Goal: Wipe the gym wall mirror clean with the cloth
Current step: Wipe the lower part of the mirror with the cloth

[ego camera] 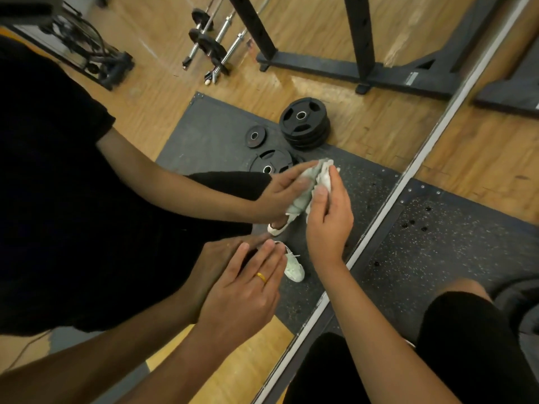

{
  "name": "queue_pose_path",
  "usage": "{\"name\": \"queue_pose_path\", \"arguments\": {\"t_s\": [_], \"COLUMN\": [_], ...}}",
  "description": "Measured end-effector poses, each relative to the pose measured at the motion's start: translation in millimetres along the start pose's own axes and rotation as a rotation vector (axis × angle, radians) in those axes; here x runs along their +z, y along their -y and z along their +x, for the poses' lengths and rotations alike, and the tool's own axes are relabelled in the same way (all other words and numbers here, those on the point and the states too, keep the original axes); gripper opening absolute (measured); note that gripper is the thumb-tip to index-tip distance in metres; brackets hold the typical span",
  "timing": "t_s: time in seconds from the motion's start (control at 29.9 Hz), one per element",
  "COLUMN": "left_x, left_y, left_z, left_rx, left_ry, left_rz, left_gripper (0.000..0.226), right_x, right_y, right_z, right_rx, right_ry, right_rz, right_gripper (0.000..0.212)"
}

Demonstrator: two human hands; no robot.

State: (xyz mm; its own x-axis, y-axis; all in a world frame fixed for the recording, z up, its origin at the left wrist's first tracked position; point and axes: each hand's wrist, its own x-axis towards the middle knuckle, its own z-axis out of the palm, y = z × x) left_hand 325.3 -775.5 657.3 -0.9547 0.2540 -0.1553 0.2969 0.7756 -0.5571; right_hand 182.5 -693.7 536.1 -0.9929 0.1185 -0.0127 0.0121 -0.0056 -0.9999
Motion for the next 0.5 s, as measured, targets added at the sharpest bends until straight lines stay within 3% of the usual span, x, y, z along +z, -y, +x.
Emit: {"name": "queue_pose_path", "arguments": {"t_s": [0.2,0.33,0.5], "left_x": [-7,-26,-37], "left_y": [0,-14,-16], "left_z": [1,11,63], "left_rx": [-0.015,-0.153,-0.158], "left_ry": [0.065,0.106,0.032], "left_rz": [-0.069,-0.206,-0.232], "left_gripper": [0.048,0.049,0.052], "right_x": [-12,-26,-34], "right_y": [-37,-39,-30], "right_z": [6,16,18], "right_rx": [0.146,0.192,0.211], "right_ry": [0.061,0.158,0.180], "right_rz": [-0.069,-0.113,-0.022], "right_gripper": [0.044,0.044,0.042]}}
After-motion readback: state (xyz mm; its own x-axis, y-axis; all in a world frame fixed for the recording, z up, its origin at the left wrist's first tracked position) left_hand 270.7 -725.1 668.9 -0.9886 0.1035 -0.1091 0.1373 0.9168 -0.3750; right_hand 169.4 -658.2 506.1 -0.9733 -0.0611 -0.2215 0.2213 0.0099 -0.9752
